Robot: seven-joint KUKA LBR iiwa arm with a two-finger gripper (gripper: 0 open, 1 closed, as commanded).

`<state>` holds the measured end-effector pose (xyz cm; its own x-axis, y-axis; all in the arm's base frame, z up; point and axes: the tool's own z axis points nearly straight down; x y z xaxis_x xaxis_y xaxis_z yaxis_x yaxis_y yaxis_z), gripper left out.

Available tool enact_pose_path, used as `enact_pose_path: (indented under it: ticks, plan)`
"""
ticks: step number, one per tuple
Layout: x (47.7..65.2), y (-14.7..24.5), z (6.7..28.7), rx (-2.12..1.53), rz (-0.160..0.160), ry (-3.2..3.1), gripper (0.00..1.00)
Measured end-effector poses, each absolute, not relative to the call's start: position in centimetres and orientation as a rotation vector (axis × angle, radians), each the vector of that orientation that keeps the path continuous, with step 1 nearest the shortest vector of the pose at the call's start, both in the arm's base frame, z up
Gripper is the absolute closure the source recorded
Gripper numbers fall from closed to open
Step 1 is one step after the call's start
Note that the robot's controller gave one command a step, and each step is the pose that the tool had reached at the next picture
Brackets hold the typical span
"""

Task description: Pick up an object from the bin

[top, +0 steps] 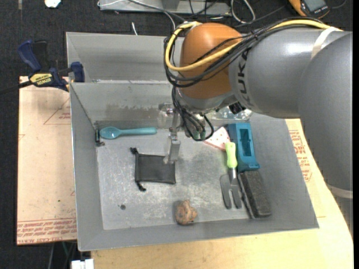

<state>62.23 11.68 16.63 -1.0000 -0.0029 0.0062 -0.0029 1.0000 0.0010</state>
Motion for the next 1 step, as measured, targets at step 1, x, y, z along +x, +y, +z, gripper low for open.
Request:
enact_pose_path:
  ticks: [1]
  plan:
    - [62.40, 11.63, 17.14, 0.001, -0.003, -3.143, 0.00]
